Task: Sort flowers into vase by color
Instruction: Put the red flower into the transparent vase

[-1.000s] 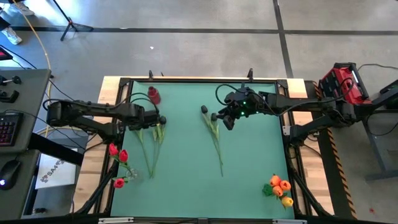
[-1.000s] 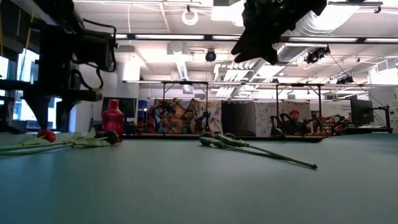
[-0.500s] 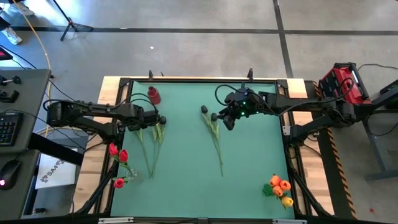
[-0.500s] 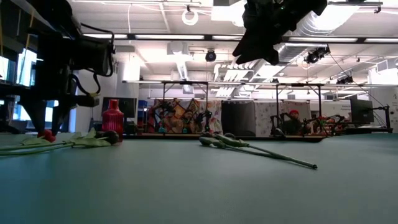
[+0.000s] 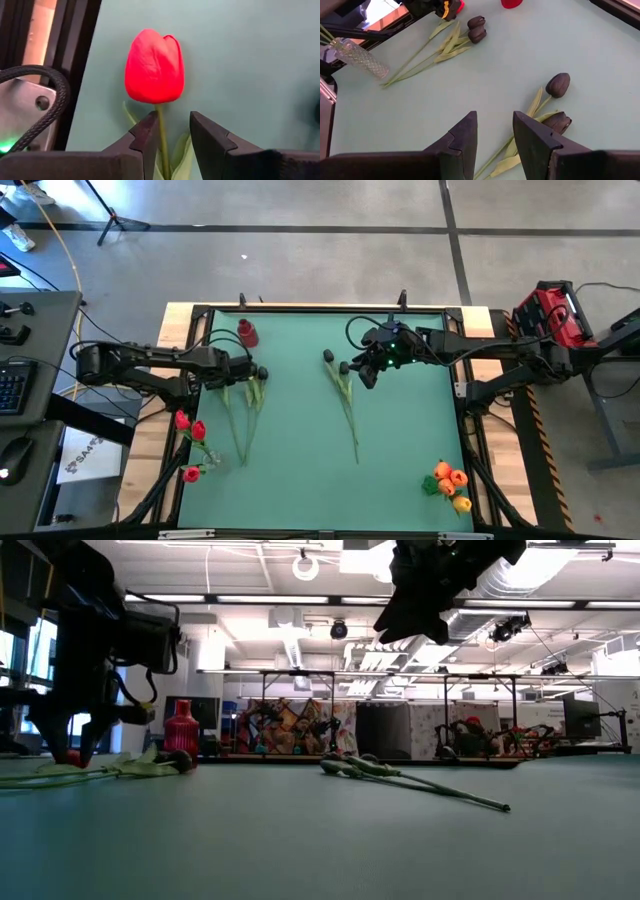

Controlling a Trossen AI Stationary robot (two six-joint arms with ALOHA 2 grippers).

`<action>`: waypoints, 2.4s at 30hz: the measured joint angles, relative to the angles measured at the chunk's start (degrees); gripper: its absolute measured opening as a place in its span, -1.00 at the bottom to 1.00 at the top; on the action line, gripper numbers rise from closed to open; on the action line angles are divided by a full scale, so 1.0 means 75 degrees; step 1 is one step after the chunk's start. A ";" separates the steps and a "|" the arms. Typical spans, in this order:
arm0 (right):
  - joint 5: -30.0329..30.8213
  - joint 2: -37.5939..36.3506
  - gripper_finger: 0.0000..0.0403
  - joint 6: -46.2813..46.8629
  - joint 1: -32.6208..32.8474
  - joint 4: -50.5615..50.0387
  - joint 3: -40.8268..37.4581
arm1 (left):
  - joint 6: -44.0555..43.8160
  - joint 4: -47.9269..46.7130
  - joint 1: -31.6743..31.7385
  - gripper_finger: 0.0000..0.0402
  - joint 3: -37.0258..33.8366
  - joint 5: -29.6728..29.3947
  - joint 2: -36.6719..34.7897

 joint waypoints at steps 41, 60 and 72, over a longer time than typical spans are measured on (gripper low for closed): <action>-0.0517 -0.0003 -0.43 0.1005 0.0547 -0.0076 0.0000 | 0.4599 0.0478 -0.0943 -1.00 0.3557 -0.1824 -0.1232; 0.1680 -0.0003 -0.43 0.2788 0.1816 -0.0172 0.0000 | 0.9174 0.2871 -0.4783 -1.00 0.5325 -0.2032 -0.2718; 0.2634 -0.0003 -0.43 0.4244 0.2022 -0.0169 0.0000 | 1.1214 0.4613 -0.7430 -1.00 0.5325 -0.1605 -0.3135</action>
